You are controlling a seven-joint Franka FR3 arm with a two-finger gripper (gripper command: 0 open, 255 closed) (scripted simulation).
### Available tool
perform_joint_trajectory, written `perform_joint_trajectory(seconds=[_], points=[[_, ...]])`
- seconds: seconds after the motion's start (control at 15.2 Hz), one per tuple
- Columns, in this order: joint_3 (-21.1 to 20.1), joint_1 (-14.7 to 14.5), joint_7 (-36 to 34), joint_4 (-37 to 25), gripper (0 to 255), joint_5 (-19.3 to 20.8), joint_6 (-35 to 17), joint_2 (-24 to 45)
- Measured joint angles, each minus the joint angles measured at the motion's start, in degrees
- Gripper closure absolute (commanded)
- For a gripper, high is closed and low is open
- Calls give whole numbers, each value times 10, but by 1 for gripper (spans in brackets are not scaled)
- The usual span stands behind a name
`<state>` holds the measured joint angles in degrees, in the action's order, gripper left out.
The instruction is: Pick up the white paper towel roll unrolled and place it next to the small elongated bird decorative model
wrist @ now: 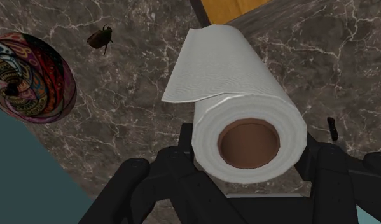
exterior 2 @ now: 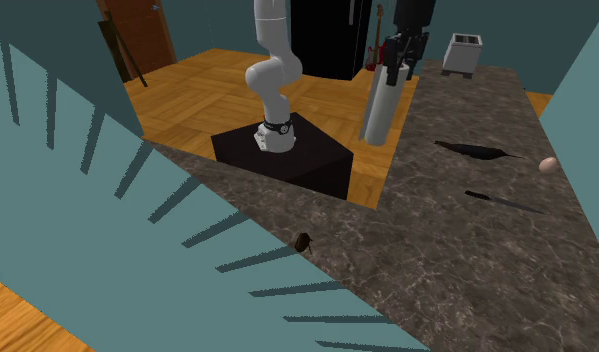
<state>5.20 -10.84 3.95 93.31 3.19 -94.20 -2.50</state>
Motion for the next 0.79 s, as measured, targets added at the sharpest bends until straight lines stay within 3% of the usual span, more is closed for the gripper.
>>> perform_joint_trajectory(seconds=[0.79], points=[[-75, -76, -154, -32, 255, 8, -31, 72]])
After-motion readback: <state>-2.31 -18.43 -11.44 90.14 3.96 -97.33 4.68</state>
